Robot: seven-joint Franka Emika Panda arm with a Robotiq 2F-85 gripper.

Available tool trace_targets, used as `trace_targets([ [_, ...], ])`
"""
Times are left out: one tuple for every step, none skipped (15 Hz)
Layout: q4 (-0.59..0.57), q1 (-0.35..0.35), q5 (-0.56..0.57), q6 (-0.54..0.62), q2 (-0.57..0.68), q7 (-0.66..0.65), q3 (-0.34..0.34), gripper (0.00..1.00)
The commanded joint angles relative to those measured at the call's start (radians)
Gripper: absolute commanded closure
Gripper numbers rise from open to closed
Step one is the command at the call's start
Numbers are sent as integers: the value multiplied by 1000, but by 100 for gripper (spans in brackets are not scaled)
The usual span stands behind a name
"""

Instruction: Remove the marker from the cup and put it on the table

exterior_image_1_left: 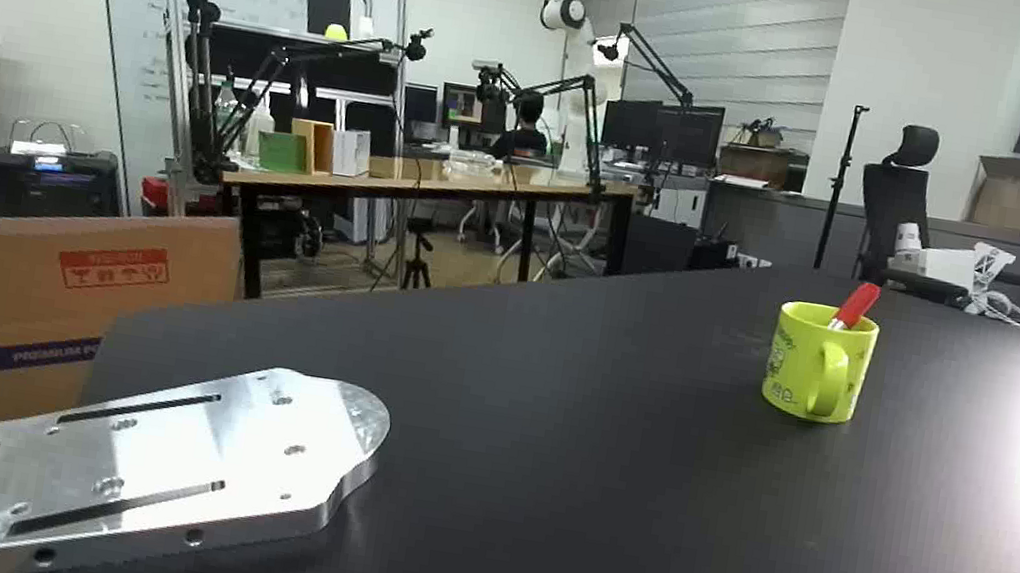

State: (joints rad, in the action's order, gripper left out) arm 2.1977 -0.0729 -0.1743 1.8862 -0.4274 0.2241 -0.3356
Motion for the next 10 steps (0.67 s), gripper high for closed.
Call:
trace_targets([
  [-3, -31, -13, -4, 6, 11, 25, 0],
  [-3, -31, -13, -3, 6, 11, 25, 0],
  [-3, -31, -13, -3, 6, 11, 25, 0],
  [-3, -31, -13, -3, 6, 11, 25, 0],
  [-3, -31, -13, -3, 6, 11, 25, 0],
  [-3, -31, -13, -3, 6, 11, 25, 0],
  [-3, -31, -13, -3, 6, 11, 25, 0],
  [-3, -31, -13, -3, 6, 11, 25, 0],
  [-3, -31, -13, -3, 6, 11, 25, 0],
  [-1, -27, -31, 30, 23, 2, 27, 0],
])
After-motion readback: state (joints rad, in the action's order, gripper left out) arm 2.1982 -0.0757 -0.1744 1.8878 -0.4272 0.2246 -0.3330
